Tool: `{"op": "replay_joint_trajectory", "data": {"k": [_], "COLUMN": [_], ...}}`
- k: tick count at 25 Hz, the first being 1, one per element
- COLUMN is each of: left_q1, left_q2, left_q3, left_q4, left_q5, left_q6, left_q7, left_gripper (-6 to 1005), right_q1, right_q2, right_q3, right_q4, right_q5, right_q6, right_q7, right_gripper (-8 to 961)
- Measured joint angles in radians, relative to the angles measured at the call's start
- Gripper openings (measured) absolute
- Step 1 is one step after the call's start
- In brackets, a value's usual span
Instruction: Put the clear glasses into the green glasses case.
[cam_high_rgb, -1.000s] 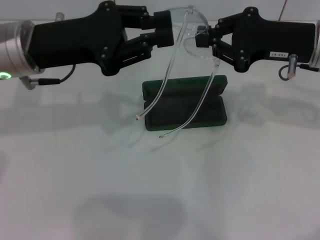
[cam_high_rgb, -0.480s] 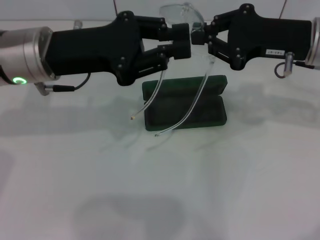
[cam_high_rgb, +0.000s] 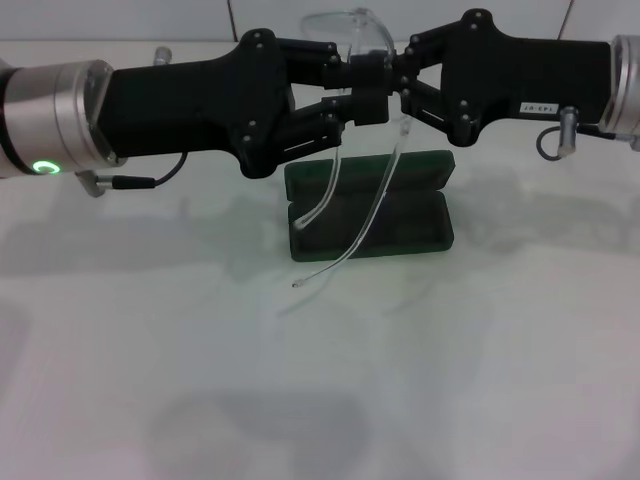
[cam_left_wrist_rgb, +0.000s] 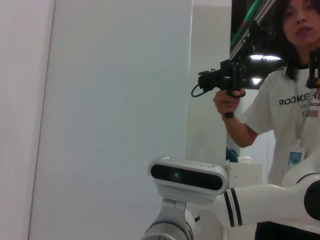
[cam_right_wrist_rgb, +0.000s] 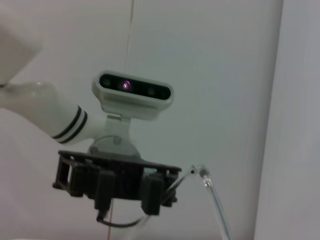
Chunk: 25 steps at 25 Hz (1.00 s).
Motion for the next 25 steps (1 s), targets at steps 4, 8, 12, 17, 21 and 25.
{"op": "replay_joint_trajectory", "data": {"k": [4,8,12,17,21,25], "left_q1": [0.001,0.002,0.005,0.008,0.008,0.008], "left_q2": [-0.002,-0.003,-0.003,-0.003,-0.003,-0.003], "left_q3": [0.0,0.0,0.0,-0.001,-0.002,-0.002], "left_q4": [0.0,0.0,0.0,-0.001,-0.001,0.0], "left_q5": [0.0,-0.002,-0.01,-0.017,-0.024,-0.03], "left_q6": [0.0,0.0,0.0,-0.001,-0.001,-0.002], "left_q7": [0.002,0.004,0.006,0.02,0.027,0.032], "left_gripper": [265,265,264,264,265,265], "right_q1": [0.006,0.013,0.013,0.013,0.013,0.015], "right_q2": [0.0,0.0,0.0,0.001,0.002,0.002], "right_q3": [-0.008,-0.014,-0.023,-0.032,-0.033,-0.033], "right_q4": [0.011,0.02,0.02,0.028,0.034,0.04], "right_q5": [0.017,0.019,0.02,0.029,0.035,0.035], "right_q6": [-0.005,-0.017,-0.021,-0.025,-0.03,-0.031], "right_q7": [-0.01,-0.011,-0.012,-0.014,-0.02,-0.021], "right_gripper": [88,86,83,80,77,77]}}
